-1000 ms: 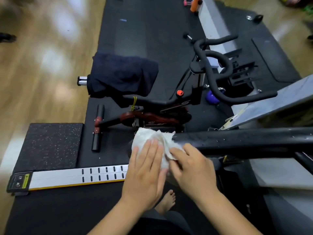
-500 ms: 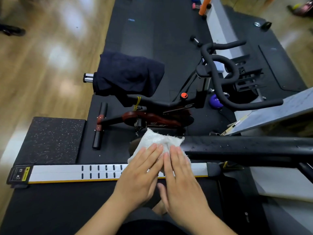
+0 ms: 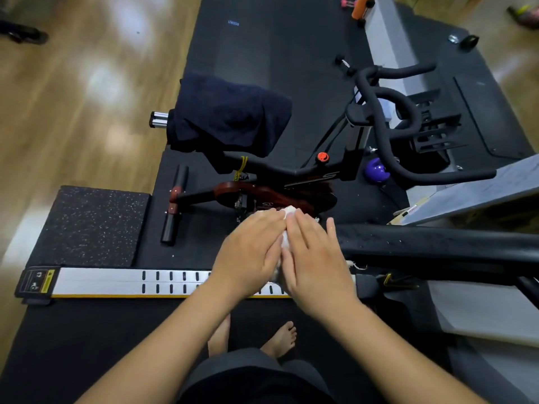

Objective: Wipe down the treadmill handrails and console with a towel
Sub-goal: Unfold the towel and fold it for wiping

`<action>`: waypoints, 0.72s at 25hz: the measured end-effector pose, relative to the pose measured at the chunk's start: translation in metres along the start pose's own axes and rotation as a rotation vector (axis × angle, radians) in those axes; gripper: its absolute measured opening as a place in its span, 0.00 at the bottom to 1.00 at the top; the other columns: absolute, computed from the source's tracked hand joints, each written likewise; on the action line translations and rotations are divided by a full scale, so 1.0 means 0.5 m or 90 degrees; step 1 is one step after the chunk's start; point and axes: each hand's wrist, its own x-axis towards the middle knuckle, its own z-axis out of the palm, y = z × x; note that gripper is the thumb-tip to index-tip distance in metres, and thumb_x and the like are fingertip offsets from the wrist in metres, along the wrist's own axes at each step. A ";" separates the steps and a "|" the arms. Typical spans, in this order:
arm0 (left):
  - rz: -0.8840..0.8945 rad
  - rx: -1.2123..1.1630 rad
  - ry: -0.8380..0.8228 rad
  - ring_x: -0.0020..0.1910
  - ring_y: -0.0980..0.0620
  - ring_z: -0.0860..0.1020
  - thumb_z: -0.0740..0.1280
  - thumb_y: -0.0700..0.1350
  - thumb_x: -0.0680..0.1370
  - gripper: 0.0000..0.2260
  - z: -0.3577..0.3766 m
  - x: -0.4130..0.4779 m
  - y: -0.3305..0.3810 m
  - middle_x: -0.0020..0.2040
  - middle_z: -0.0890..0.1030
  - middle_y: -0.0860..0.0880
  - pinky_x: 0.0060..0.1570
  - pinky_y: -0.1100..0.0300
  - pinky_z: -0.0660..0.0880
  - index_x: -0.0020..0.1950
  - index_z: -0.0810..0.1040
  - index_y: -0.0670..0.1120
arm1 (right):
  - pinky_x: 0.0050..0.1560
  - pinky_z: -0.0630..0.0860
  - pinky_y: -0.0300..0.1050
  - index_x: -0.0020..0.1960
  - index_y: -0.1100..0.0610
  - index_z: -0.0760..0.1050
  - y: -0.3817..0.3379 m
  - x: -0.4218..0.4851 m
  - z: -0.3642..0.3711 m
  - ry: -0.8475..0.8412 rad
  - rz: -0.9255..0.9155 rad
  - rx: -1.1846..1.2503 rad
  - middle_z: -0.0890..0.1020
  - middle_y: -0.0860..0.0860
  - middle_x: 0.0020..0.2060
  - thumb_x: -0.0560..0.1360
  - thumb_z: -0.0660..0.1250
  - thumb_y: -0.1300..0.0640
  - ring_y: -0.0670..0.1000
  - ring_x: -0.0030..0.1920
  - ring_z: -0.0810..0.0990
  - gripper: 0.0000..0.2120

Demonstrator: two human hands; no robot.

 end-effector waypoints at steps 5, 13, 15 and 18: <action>0.024 -0.047 0.057 0.72 0.50 0.70 0.58 0.42 0.81 0.17 0.014 -0.040 -0.014 0.69 0.76 0.47 0.73 0.58 0.64 0.67 0.78 0.42 | 0.71 0.61 0.66 0.72 0.67 0.65 -0.003 -0.050 0.014 0.035 -0.063 -0.014 0.68 0.63 0.71 0.78 0.54 0.49 0.60 0.73 0.66 0.29; -0.294 -0.182 -0.142 0.71 0.51 0.69 0.56 0.48 0.84 0.19 -0.027 0.092 -0.071 0.72 0.73 0.48 0.70 0.62 0.61 0.72 0.72 0.44 | 0.77 0.45 0.59 0.77 0.54 0.60 -0.012 0.122 -0.009 -0.132 -0.007 0.043 0.66 0.51 0.74 0.77 0.39 0.41 0.49 0.76 0.59 0.33; -0.291 -0.103 -0.030 0.65 0.50 0.72 0.57 0.57 0.80 0.22 -0.019 0.036 -0.068 0.65 0.76 0.50 0.65 0.57 0.67 0.68 0.75 0.46 | 0.77 0.49 0.56 0.75 0.54 0.64 -0.009 0.073 -0.012 -0.054 -0.024 0.094 0.68 0.50 0.73 0.76 0.43 0.39 0.49 0.74 0.62 0.33; -0.266 -0.121 0.065 0.56 0.51 0.74 0.60 0.60 0.76 0.21 -0.027 -0.021 -0.059 0.53 0.79 0.54 0.58 0.55 0.70 0.58 0.81 0.48 | 0.75 0.54 0.56 0.70 0.56 0.71 0.011 0.016 -0.022 0.019 -0.003 0.151 0.72 0.51 0.70 0.76 0.54 0.39 0.51 0.71 0.68 0.30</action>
